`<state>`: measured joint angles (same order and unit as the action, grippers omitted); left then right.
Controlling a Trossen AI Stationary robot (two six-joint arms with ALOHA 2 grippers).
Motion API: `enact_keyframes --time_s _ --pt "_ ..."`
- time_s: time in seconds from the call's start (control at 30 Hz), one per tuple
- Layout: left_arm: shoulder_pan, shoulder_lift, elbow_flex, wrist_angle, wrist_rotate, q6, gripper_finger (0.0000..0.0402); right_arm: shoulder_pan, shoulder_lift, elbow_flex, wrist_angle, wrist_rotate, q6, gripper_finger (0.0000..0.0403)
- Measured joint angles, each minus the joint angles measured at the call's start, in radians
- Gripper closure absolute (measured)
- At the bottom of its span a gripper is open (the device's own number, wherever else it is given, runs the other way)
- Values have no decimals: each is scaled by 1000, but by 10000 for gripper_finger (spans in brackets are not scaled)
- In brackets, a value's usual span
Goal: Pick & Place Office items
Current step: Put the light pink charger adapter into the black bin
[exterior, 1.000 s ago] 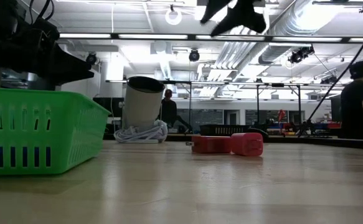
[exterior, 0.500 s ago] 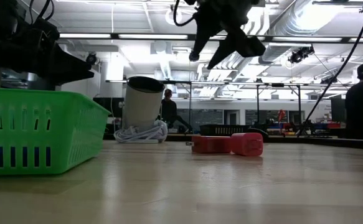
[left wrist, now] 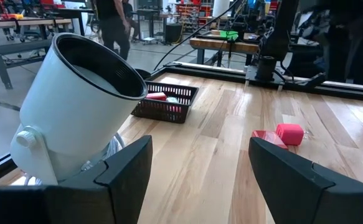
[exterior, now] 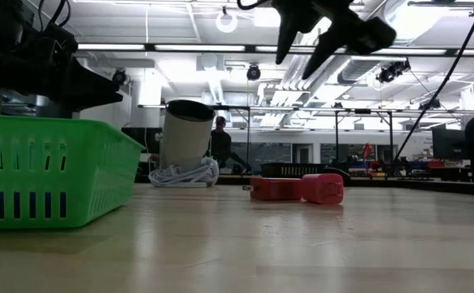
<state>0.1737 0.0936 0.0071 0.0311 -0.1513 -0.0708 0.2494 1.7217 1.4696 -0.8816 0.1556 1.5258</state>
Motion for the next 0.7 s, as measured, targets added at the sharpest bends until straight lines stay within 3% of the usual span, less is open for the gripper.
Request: enact_keyframes --time_s 0.2,0.43,0.7 --pt "0 0 0 0 1 0 143 6 60 0 -85 7 93 250" --pt "0 4 0 6 2 0 143 -5 143 -1 -75 -19 88 250" --pt "0 8 0 15 1 0 143 -9 152 -1 -103 -23 127 250"
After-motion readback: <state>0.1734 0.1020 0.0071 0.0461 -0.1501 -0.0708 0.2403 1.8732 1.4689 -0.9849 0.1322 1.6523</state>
